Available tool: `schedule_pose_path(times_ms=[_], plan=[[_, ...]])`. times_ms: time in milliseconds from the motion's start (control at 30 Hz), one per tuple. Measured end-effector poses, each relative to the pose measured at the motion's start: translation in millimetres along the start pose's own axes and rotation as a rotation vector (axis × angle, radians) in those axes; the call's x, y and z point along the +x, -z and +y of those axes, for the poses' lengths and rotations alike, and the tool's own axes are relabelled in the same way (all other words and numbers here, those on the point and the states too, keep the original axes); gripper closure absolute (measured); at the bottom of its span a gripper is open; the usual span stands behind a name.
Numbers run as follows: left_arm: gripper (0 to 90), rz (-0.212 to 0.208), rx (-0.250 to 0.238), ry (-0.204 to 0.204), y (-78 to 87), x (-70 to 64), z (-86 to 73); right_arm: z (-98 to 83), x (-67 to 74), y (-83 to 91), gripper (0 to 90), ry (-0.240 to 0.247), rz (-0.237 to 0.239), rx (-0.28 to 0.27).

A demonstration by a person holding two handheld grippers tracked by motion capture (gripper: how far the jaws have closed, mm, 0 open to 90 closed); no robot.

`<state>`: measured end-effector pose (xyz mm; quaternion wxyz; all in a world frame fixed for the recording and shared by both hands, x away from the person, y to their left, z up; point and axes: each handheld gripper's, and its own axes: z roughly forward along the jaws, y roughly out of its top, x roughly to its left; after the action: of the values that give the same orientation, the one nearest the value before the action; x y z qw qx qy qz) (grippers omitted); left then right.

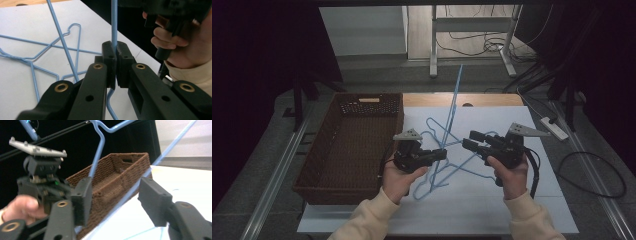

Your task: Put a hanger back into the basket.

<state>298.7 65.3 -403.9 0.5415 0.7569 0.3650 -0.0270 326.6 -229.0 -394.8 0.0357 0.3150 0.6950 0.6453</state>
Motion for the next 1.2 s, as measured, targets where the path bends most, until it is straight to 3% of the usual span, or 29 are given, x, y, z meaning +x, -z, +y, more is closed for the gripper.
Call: schedule_pose_path(times_ms=[133, 233, 467, 500, 600, 933, 1200], plan=[[86.9, -0.015, 0.010, -0.007, 14.9, 1.1, 5.3, -6.7, -6.3, 12.3, 38.6, 0.033, -0.033, 0.025], [86.9, -0.030, 0.017, -0.013, 33.6, 3.3, 11.3, -20.0, -15.3, 21.3, 36.9, 0.061, -0.084, 0.083], [86.9, -0.034, 0.041, -0.025, 58.5, 10.2, 15.4, -43.6, -31.7, 33.2, 35.7, 0.068, -0.154, 0.152], [86.9, -0.034, 0.043, -0.028, 62.0, 11.7, 15.5, -49.9, -37.2, 36.2, 33.9, 0.070, -0.182, 0.173], [86.9, -0.026, 0.051, -0.036, 72.8, 17.3, 15.4, -56.6, -42.9, 39.8, 32.6, 0.094, -0.219, 0.208], [87.0, 0.022, 0.061, -0.065, 108.1, 32.0, 14.1, -65.8, -53.0, 43.7, 30.7, 0.094, -0.275, 0.259], [87.1, 0.075, 0.060, -0.074, 145.6, 54.9, 3.4, -70.8, -56.7, 46.1, 29.1, 0.118, -0.300, 0.293]])
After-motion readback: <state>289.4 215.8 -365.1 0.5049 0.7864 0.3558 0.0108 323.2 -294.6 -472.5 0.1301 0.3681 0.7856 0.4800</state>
